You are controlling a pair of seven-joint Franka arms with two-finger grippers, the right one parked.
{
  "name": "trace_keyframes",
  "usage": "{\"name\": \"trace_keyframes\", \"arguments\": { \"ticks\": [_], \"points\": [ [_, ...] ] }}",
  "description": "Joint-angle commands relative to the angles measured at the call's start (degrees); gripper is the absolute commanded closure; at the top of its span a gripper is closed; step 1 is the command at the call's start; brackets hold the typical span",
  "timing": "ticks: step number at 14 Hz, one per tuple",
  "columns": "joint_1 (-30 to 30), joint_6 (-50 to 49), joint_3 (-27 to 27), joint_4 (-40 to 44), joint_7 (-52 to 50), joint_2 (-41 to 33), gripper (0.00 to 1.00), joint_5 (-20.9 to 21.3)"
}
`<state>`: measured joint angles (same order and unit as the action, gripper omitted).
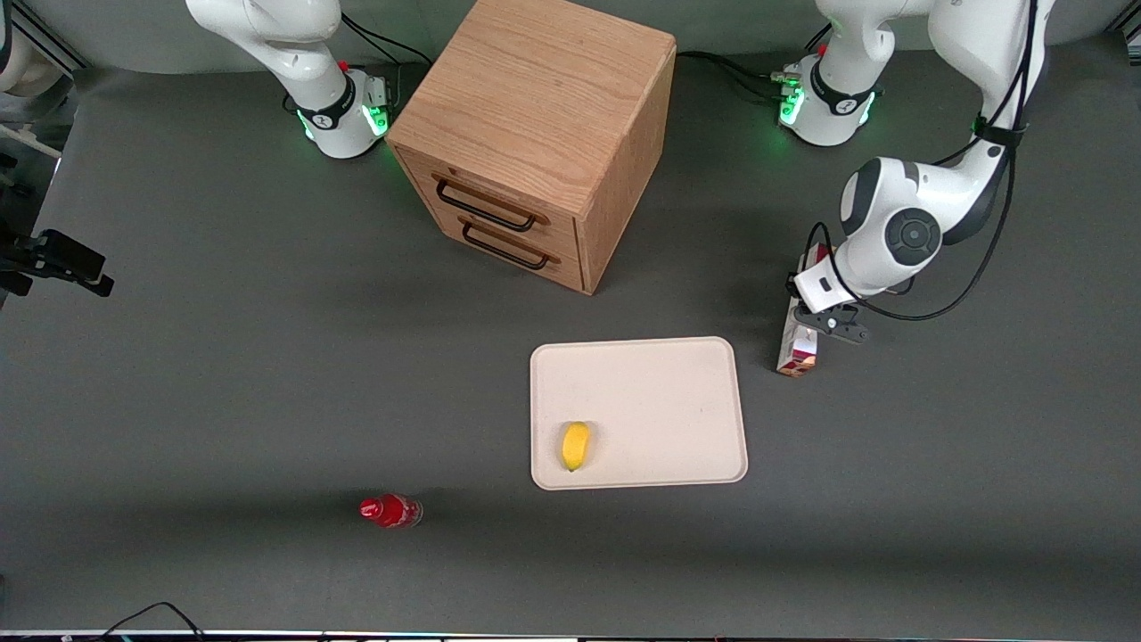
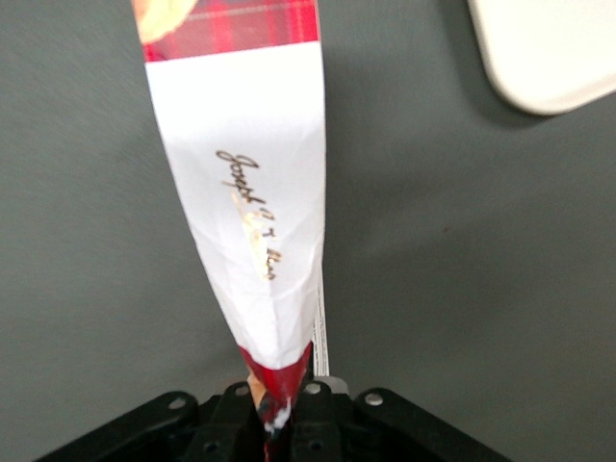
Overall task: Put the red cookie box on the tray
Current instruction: 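Close the left gripper on the cookie tube's end, then lift the tube upright and carry it over the white tray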
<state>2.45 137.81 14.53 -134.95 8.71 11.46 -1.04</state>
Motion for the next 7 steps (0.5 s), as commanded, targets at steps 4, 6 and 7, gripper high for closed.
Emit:
{"name": "trace_keyframes", "arguments": {
  "ticks": [4,6,7],
  "points": [
    [-0.42,-32.81,-2.05,25.47,-4.83,-2.85,1.0,-1.95],
    [-0.51,-40.74,-1.79,34.1,-9.3,-2.15,1.0,-2.21],
    [-0.86,-42.25,-1.18,37.36,-12.81,-1.62,1.0,-2.21]
  ]
}}
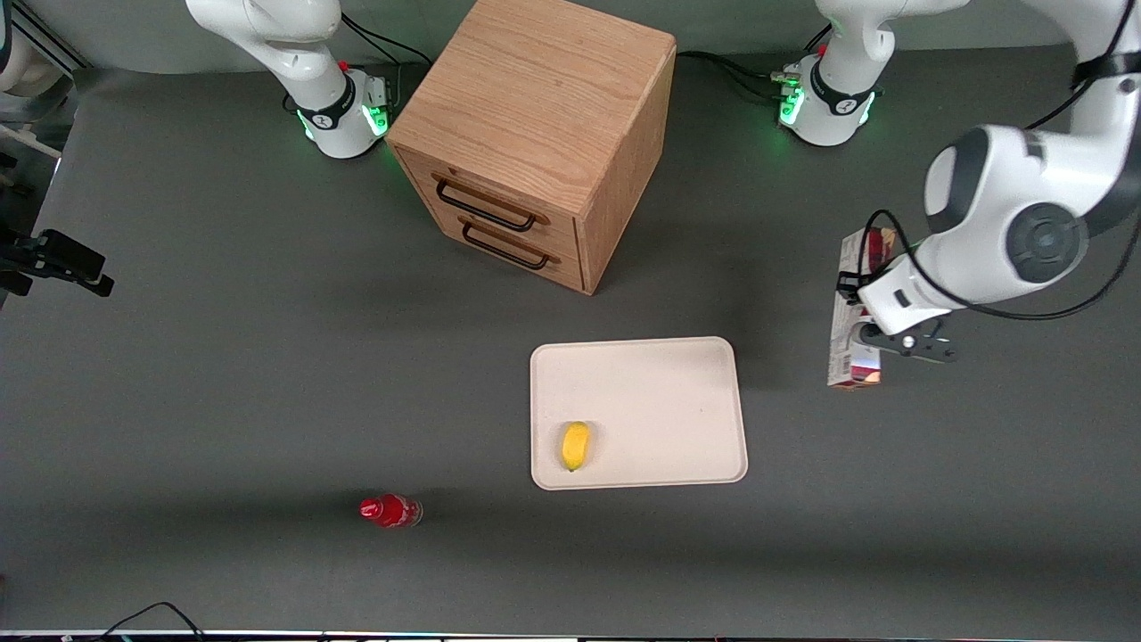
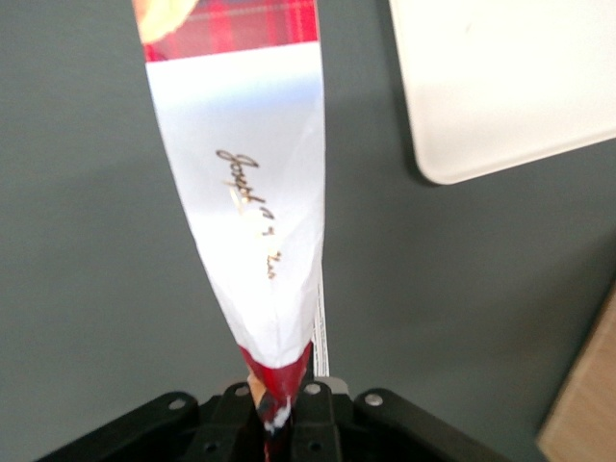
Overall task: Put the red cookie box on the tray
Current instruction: 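Lift the tube upright and carry it over the white tray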
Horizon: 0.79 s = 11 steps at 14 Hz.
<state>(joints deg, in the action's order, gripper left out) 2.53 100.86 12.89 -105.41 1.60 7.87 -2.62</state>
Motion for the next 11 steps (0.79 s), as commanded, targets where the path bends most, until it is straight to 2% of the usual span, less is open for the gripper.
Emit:
{"name": "trace_keyframes", "arguments": {
  "ticks": [1,5,7,11],
  "points": [
    [-1.04,-5.32,2.3,10.03,-10.16,3.02,1.0,-0.81],
    [-1.21,-0.07,11.26,17.25,-25.65,13.46,1.0,-0.02],
    [-1.65,5.29,13.03,17.17,-27.78,18.21,1.0,3.74],
    [-4.72,16.02,13.3,16.73,-33.83,28.67,1.0,10.77]
  ]
}}
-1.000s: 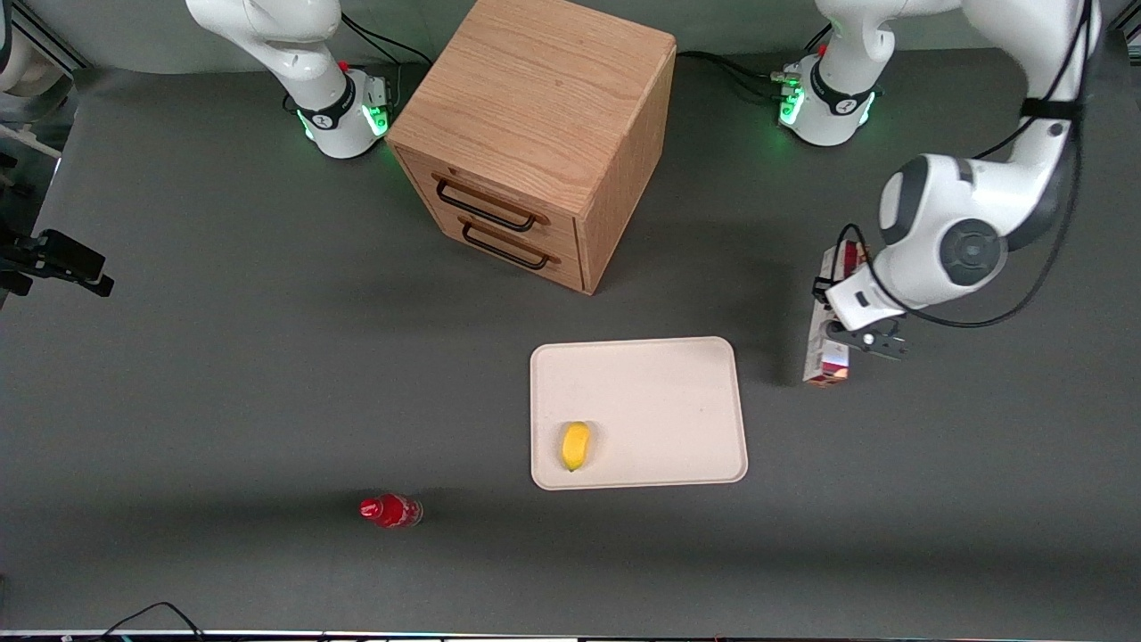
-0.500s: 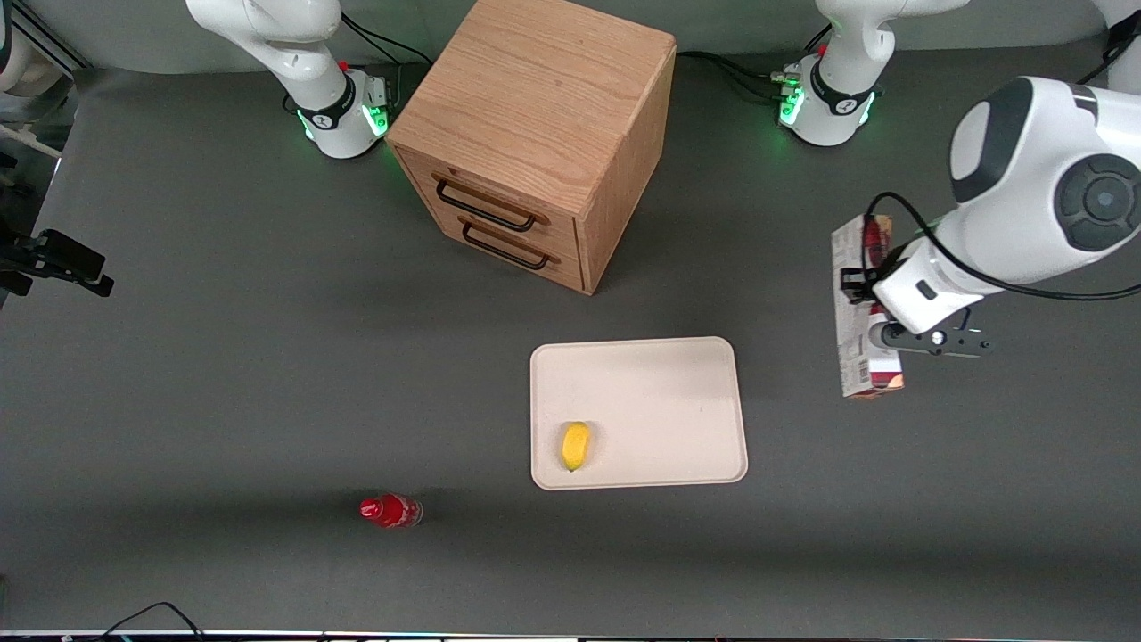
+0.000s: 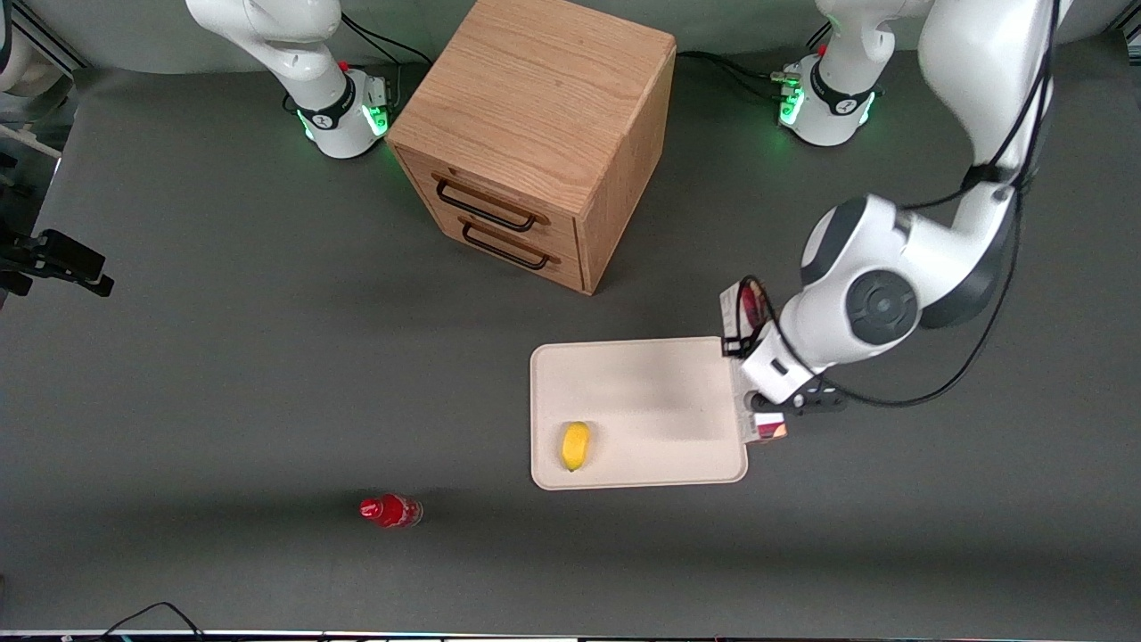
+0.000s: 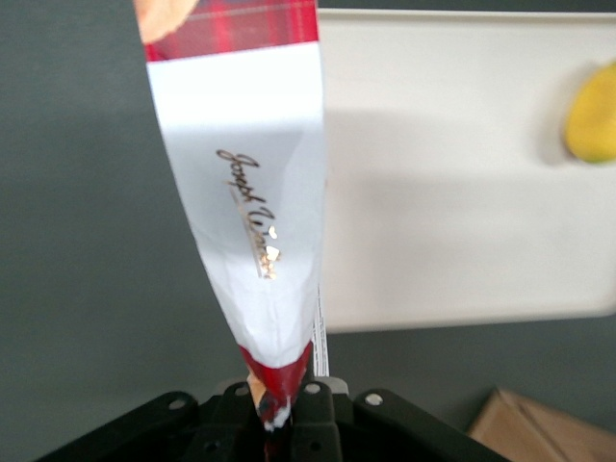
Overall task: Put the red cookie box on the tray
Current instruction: 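Lower the tube onto the tray and open the left gripper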
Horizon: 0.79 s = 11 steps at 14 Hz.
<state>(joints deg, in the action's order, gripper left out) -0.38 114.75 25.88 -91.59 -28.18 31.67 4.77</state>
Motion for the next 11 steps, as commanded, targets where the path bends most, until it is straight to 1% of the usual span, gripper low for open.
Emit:
{"name": "trace_keyframes", "arguments": {
  "ticks": [1,2,4,5,6,7,9,11],
  "points": [
    [-2.17,2.84,0.31,2.21,-5.65,5.94,1.0,5.67],
    [-2.26,4.07,0.39,2.03,-6.1,7.08,1.0,6.91],
    [-2.52,7.14,0.31,0.72,-6.28,8.23,1.0,7.1],
    [-2.52,8.46,0.31,0.19,-6.19,8.67,0.6,7.1],
    [-2.52,8.82,0.31,0.09,-6.19,9.2,0.01,7.36],
    [-2.43,8.39,0.31,0.09,-6.19,9.29,0.0,8.23],
    [-1.82,6.29,0.31,0.18,-6.01,8.33,0.0,8.24],
    [-0.68,0.42,0.31,0.53,-5.14,4.48,0.0,7.72]
  ]
}}
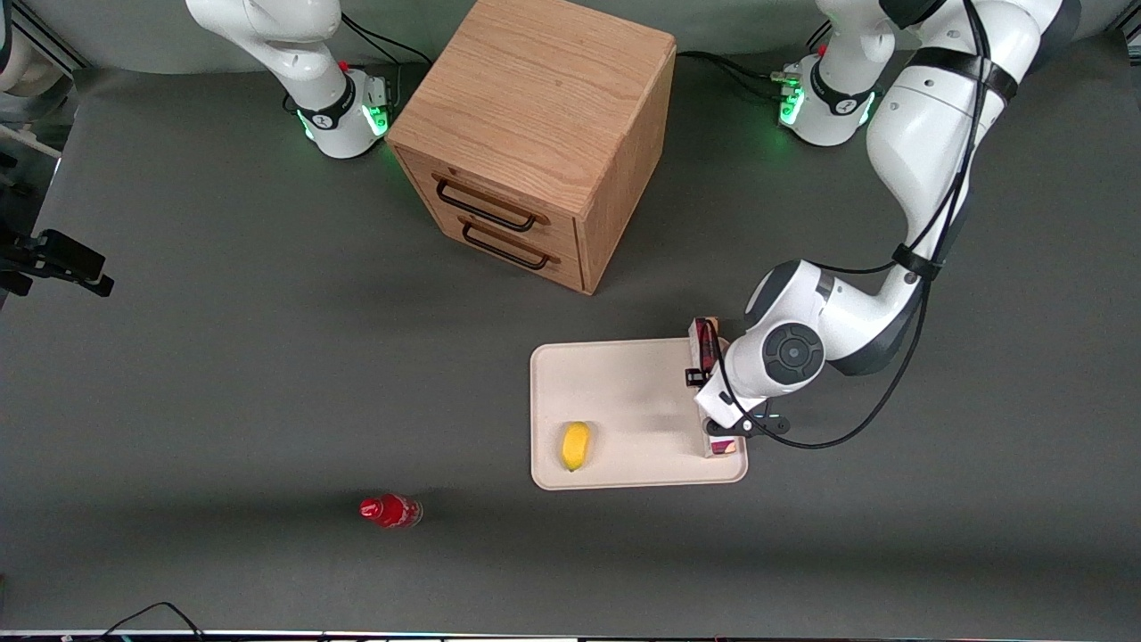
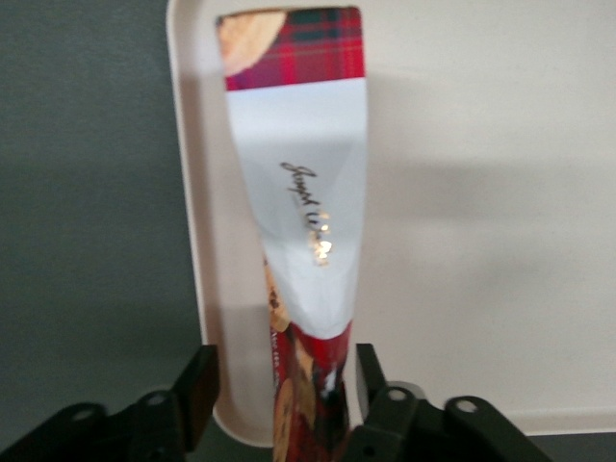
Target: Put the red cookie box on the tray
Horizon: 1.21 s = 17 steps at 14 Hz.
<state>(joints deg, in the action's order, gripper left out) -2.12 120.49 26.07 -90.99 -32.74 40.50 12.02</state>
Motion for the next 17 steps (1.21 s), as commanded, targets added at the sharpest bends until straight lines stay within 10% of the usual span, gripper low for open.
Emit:
{"name": "trace_keyframes", "arguments": {
  "ticks": [1,9,17],
  "points": [
    [1.68,-8.14,0.13,0.03,-0.04,-6.55,0.0,-0.15],
    [2.39,-35.47,-12.41,1.43,19.52,-30.36,0.0,-14.03],
    [2.39,-45.01,-23.34,-13.72,35.46,-54.17,0.0,-13.43]
  ]
}}
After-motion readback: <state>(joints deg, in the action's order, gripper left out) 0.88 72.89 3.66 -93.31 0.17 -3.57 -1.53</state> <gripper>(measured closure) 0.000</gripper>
